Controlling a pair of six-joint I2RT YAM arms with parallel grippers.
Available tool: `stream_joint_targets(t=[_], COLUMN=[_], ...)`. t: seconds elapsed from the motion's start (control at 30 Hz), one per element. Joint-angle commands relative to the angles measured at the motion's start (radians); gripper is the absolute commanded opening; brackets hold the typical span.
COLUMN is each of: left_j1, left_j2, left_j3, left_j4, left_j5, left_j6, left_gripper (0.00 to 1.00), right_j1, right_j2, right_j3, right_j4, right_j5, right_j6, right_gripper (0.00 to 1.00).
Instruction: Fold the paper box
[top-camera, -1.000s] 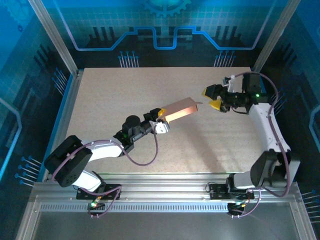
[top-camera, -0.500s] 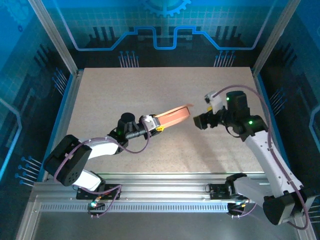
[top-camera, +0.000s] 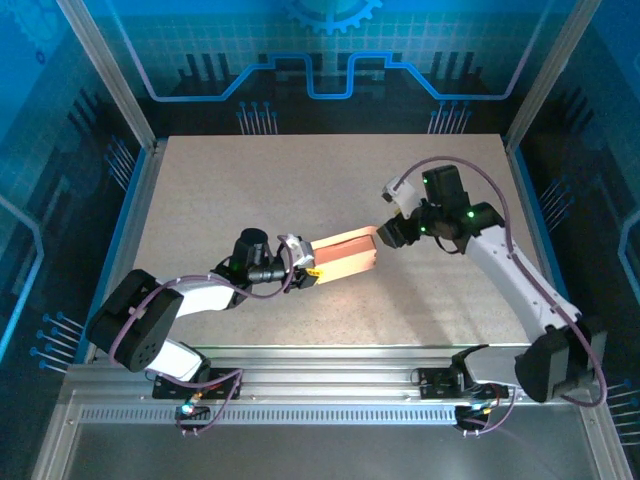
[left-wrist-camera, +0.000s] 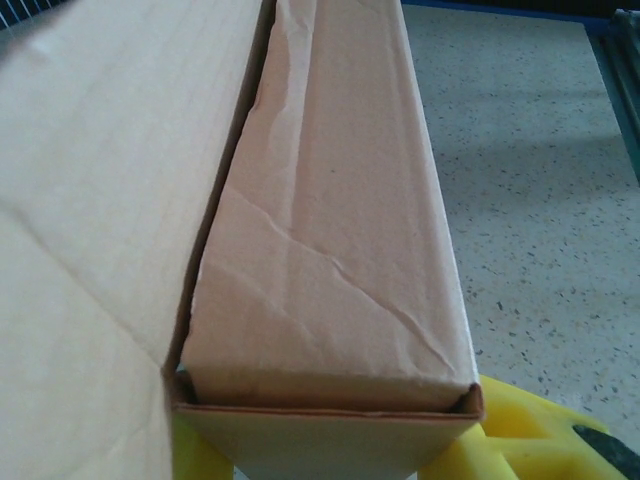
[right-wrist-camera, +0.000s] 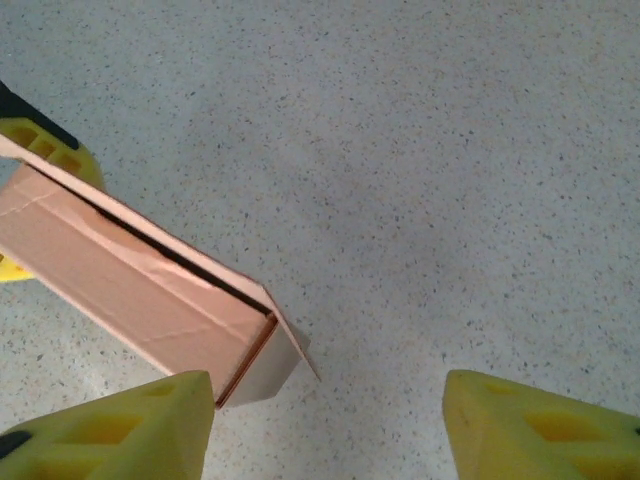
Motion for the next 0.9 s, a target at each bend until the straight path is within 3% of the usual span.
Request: stream_joint_targets(t=[0.0, 0.33, 0.43, 0.67, 0.77, 0.87], left_j1=[0.014, 0.023, 0.025, 0.026, 0.026, 0.026], left_j2=[0.008, 0.049, 0.059, 0.078, 0.086, 0.091], left_j3=[0.006, 0.018, 0.022, 0.027, 0.026, 0.026], left_j4=[-0.014, -0.009, -0.007, -0.006, -0.002, 0.003], left_j5=[0.074, 0.085, 0.087, 0.095, 0.096, 0.1], left_j6=[-0.015, -0.013, -0.009, -0.02, -0.022, -0.026], left_gripper=[0.31, 0.3, 0.3, 0.3, 0.3, 0.3], right_j1=[0.013, 0.013, 0.015, 0.021, 0.022, 0.023], right_j2=[0.05, 0.199, 0.233, 0.288, 0.304, 0.322], right_j3=[0.051, 0.166, 0.186, 0.211, 0.214, 0.223], right_j4=[-0.037, -0.167, -0.204, -0.265, -0.266, -0.269], right_j5=[-0.042, -0.152, -0.189, -0.19, -0.173, -0.17], right_j6=[-0.014, -0.115, -0.138, -0.168, -0.17, -0.172], right_gripper=[0.55, 0.51, 0.44, 0.41, 0.32, 0.31])
